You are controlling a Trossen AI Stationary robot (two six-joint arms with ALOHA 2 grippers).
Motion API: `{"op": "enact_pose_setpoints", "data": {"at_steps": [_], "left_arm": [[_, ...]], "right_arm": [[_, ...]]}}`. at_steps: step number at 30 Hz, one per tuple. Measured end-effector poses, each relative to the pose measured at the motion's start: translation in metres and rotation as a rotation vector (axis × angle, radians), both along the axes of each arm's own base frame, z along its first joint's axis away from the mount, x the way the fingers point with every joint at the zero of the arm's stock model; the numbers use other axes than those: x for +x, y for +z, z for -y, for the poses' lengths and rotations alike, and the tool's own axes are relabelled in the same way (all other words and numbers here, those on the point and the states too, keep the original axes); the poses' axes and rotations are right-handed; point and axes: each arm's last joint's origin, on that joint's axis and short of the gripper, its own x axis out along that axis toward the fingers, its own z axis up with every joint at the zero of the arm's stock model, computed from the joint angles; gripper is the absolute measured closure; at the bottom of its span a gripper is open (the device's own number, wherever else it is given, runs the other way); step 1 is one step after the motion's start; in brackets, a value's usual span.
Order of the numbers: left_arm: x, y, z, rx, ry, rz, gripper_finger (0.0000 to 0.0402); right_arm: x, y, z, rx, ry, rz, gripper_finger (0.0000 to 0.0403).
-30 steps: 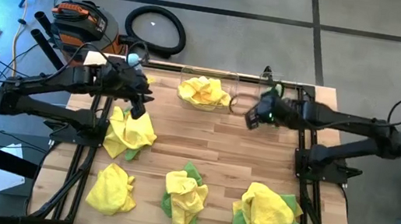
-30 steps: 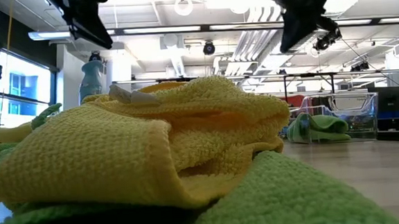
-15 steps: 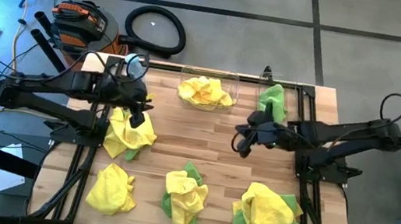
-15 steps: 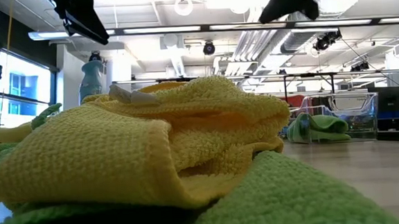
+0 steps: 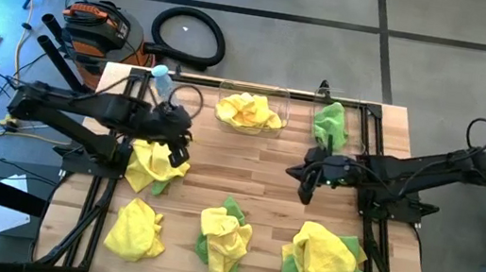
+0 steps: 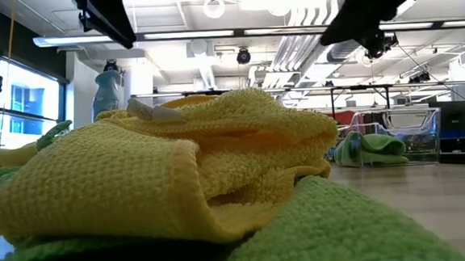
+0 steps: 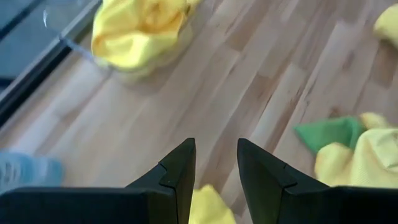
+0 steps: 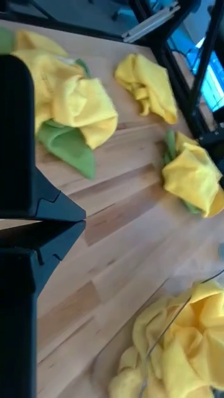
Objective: Sort microfiber towel by color & place in baskets
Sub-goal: Put the top left yellow microfiber cloth into the left transparent bin
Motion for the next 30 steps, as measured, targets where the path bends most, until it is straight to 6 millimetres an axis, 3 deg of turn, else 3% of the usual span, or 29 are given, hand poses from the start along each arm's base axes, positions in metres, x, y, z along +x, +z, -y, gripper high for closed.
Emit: {"op": "enact_pose_setpoints", "data": {"at_steps": [5,12,24,27,30], "left_arm": [[0.011,-0.018,0.005,-0.069,0.075,-0.178,0.0296],[0.008,-0.053,0.008,-0.212,0.148,-0.498,0.0296],[-0.007,-0.122,0.007,-0.238,0.138,-0.579,0.0297],[-0.012,-0.132,0.005,-0.220,0.139,-0.599,0.0319],[-0.015,-0.137,0.004,-0.203,0.118,-0.623,0.0376]], "right_arm": [[-0.015,0.003,0.003,-0.019,0.015,-0.003,0.0403],[-0.028,0.013,0.004,-0.047,0.056,0.034,0.0403],[-0.031,0.014,0.005,-0.049,0.058,0.029,0.0403],[-0.030,0.014,0.005,-0.042,0.053,0.030,0.0403],[-0.030,0.014,0.005,-0.024,0.041,0.033,0.0403]]}}
